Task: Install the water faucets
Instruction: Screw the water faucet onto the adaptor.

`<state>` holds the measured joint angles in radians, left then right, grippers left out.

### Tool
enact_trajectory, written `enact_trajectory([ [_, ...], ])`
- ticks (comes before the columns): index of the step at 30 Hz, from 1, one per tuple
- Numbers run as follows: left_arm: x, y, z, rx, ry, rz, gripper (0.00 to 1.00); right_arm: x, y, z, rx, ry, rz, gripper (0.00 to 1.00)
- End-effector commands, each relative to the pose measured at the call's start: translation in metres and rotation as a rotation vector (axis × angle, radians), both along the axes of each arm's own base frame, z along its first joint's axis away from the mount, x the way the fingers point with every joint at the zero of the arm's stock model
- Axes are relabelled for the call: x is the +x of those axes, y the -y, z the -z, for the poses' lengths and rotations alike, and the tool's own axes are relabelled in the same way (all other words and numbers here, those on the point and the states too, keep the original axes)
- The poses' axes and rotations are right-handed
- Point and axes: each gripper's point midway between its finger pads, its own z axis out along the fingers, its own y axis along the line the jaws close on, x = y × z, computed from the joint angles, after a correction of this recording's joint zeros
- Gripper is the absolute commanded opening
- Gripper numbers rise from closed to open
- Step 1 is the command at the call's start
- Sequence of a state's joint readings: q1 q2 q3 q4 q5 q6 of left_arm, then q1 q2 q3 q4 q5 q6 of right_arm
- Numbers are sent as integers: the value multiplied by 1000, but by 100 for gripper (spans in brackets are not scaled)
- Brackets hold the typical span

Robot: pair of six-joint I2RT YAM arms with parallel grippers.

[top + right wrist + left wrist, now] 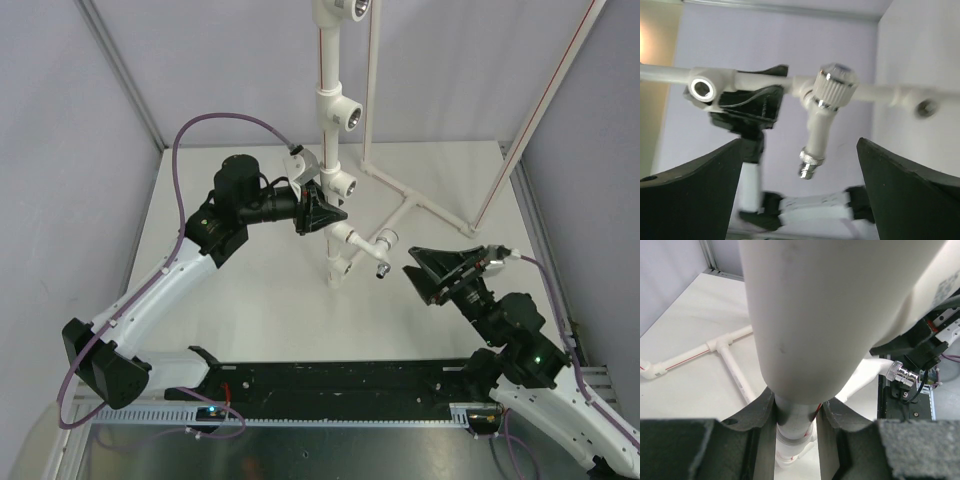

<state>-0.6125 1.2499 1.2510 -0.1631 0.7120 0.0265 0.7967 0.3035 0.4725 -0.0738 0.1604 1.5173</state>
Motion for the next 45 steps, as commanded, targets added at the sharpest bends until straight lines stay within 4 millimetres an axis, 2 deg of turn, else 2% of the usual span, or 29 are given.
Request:
enact_trajectory([
  [1,-15,2,38,74,-237,15,16,16,46,26,-507,227,229,99],
  [5,-15,2,38,75,-237,14,16,26,69,17,-1007,516,295,99],
  [7,-15,2,38,75,-237,14,16,32,74,12,-1230,666,295,99],
  [11,-15,2,38,75,-238,12,16,30,70,9,-1626,1081,203,100],
  [15,-15,3,40,77,-243,16,16,18,56,3,-1802,1507,192,99],
  [18,-15,3,39,76,-242,17,16,5,37,5,-1845,1804,155,100],
  [23,-14,3,40,78,-244,16,16,-5,12,-10,-1787,2044,198,99],
  [29,-14,3,41,80,-244,14,16,0,-17,-11,-1789,2176,184,99],
  [33,-14,3,42,81,-244,13,16,8,-34,-9,-1780,2190,161,99],
  [35,-14,3,41,80,-243,12,16,13,-40,-9,-1782,2171,149,95],
  [41,-14,3,41,80,-244,13,16,37,-43,-4,-1827,2026,107,73],
  [43,-14,3,41,78,-242,16,16,44,-41,-6,-1828,1976,126,58],
  [45,-14,3,41,79,-243,14,16,48,-40,-9,-1810,1931,140,38],
])
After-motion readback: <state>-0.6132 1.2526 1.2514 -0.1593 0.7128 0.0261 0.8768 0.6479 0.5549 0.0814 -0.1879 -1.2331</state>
